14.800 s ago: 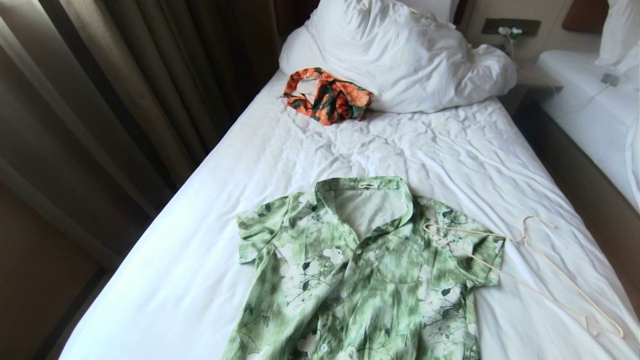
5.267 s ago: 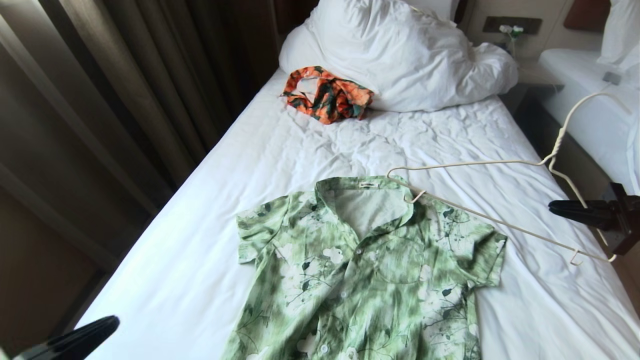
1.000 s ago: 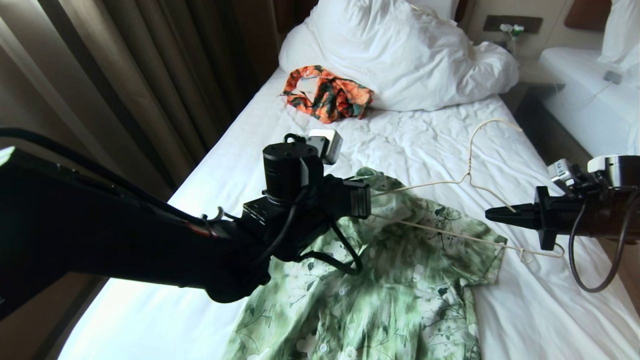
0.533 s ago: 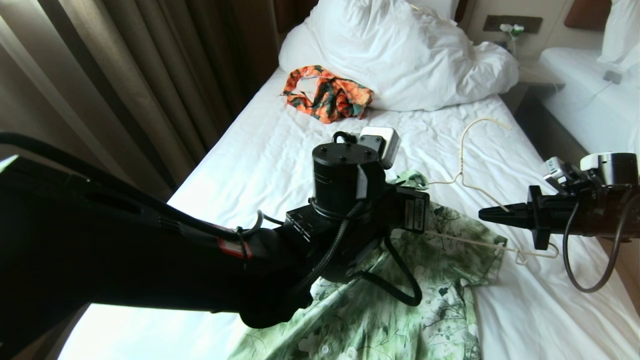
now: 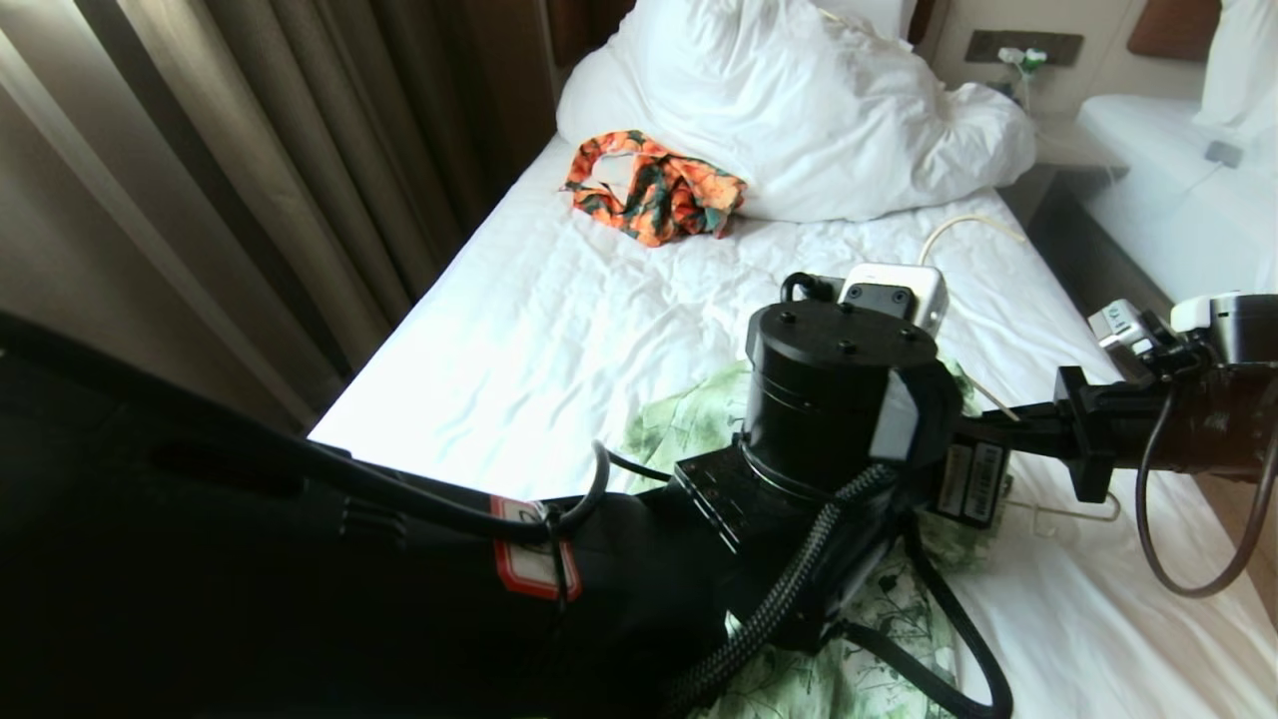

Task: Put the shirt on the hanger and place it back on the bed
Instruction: Hook one side of the shirt onto the hanger

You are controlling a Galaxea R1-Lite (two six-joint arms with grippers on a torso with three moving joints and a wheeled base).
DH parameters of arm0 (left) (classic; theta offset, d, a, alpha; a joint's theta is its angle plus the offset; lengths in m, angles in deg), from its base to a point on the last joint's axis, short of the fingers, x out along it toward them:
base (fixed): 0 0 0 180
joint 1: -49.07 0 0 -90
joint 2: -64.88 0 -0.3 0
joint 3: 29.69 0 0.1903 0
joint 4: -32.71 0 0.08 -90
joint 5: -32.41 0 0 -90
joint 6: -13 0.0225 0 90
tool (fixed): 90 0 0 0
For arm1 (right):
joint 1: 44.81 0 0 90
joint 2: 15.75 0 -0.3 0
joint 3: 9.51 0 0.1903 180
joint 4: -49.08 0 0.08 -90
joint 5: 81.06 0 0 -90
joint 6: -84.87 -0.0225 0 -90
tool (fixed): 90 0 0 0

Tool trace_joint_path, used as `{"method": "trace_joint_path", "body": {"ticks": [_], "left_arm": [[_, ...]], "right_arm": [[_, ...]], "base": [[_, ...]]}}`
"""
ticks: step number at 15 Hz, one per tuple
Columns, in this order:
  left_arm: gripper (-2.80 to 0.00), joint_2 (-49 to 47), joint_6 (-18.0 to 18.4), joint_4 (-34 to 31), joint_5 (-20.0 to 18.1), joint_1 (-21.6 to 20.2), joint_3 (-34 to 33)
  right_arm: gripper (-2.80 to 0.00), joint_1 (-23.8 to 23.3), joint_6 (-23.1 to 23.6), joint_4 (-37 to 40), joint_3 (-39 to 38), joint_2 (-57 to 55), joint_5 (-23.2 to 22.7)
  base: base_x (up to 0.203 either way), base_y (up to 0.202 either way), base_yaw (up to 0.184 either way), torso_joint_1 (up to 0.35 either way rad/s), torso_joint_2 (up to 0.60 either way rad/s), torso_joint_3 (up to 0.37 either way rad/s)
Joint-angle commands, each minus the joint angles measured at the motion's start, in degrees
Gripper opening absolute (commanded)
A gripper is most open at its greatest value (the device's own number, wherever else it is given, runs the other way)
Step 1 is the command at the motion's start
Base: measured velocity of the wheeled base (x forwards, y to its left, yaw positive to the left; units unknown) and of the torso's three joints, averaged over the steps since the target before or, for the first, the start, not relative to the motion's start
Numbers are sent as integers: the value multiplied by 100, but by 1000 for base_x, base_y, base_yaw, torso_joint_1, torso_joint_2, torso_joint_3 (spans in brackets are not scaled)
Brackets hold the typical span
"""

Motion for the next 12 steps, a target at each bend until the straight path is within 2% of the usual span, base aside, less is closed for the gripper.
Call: {"method": "trace_joint_path", "body": {"ticks": [1, 5, 8, 12], "left_arm": [[-280, 19, -5, -45, 10, 250, 36], [-280, 162, 13, -363, 2, 281, 261], [-280, 218, 87, -359, 29, 314, 317], [-280, 252, 95, -366, 70, 742, 253]], "right_arm": [[-280, 165, 26, -14, -168, 257, -154], [-280, 672, 26, -161, -513, 383, -316], [-280, 915, 26, -304, -554, 350, -317], [-280, 947, 17, -304, -554, 327, -317]], "base": [[0, 0, 0, 0, 0, 0], [0, 0, 0, 0, 0, 0], [0, 0, 0, 0, 0, 0], [0, 0, 0, 0, 0, 0]]}}
